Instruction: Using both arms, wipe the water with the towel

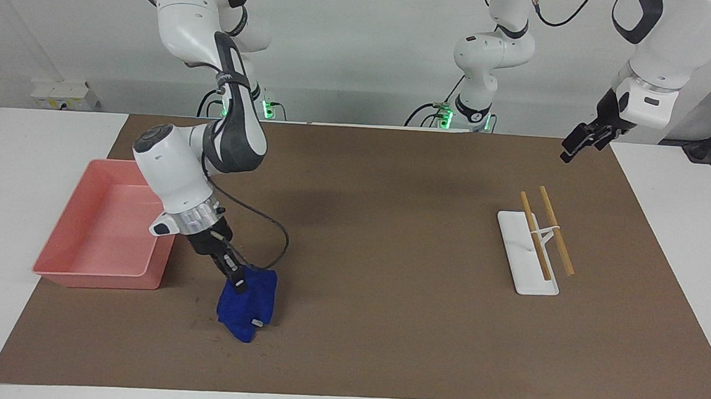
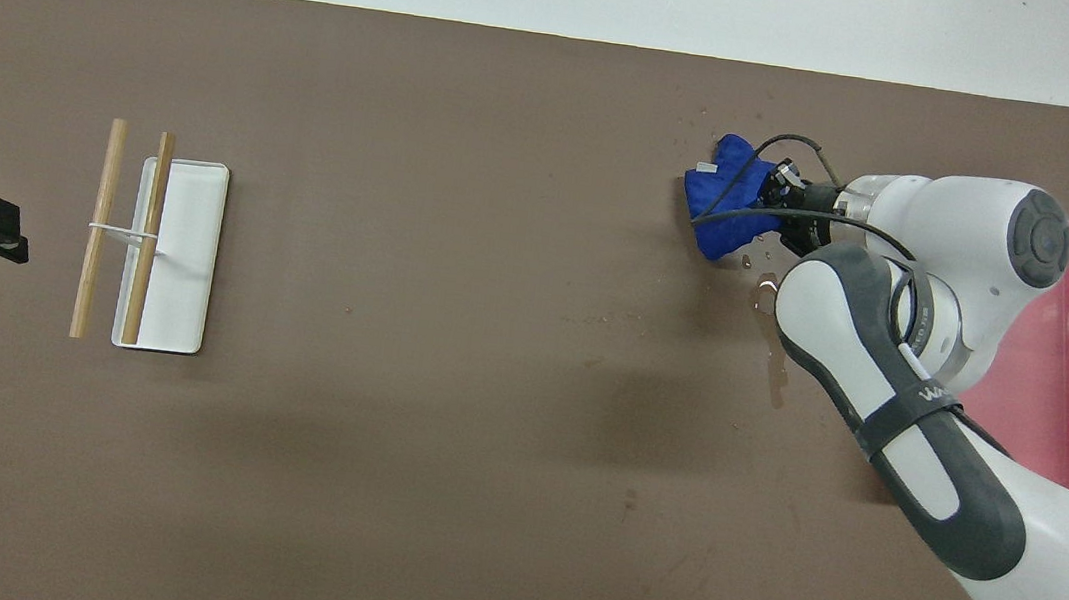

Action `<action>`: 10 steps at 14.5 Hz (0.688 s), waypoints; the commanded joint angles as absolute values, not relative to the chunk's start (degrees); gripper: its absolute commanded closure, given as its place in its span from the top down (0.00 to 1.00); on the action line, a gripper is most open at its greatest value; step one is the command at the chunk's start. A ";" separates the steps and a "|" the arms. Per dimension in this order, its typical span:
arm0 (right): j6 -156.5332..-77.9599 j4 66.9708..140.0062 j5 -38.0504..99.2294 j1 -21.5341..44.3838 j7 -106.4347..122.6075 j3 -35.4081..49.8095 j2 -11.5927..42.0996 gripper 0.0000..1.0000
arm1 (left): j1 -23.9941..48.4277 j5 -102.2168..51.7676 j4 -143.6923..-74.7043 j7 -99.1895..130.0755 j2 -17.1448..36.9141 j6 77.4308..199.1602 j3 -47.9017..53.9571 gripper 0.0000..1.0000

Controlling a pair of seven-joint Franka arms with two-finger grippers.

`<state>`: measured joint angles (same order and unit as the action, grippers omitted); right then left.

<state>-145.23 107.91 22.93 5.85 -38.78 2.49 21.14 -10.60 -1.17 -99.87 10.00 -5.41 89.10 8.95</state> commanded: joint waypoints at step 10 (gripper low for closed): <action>-131.16 123.04 21.80 -1.84 -31.56 2.46 10.90 0.00 | -9.84 -0.62 -104.15 6.60 -8.96 90.17 9.93 1.00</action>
<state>-134.63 120.26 22.91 -0.22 -34.08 2.20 13.91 -10.42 -1.12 -102.19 7.81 -7.30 89.51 10.11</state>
